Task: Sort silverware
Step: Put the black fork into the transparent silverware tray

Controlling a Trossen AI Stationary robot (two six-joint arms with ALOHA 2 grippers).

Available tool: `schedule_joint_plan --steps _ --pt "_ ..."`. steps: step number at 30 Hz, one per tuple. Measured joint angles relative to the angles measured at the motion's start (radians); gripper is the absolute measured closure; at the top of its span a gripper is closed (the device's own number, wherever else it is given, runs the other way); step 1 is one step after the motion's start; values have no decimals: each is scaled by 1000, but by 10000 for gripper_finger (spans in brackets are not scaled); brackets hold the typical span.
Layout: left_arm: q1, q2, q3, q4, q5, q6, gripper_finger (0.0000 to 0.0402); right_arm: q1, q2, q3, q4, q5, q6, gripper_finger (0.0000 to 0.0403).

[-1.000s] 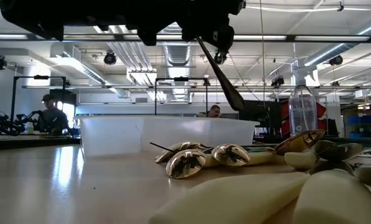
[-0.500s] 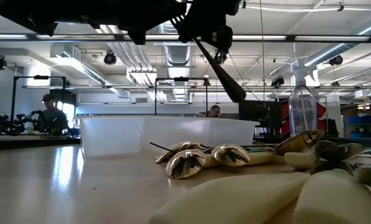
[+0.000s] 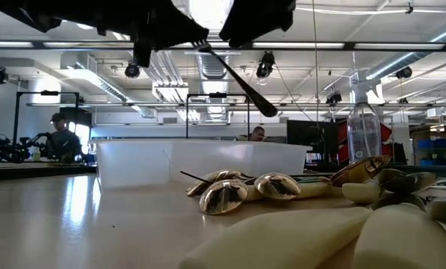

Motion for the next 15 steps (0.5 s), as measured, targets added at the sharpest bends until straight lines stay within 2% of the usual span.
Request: schedule_joint_plan --steps 2,4,8,13,15 --pt "-1 0 -5 0 -50 -73 402 25 23 0 5 149 -5 212" --pt "-2 3 -8 5 -79 -136 402 33 54 0 9 217 3 213" --pt "-2 5 -9 5 -131 -209 402 30 116 0 79 232 36 219" --pt "-2 5 -9 5 -133 -246 402 28 161 0 156 327 12 231" --pt "-3 5 -12 8 -133 -253 402 28 172 0 198 334 -16 239"
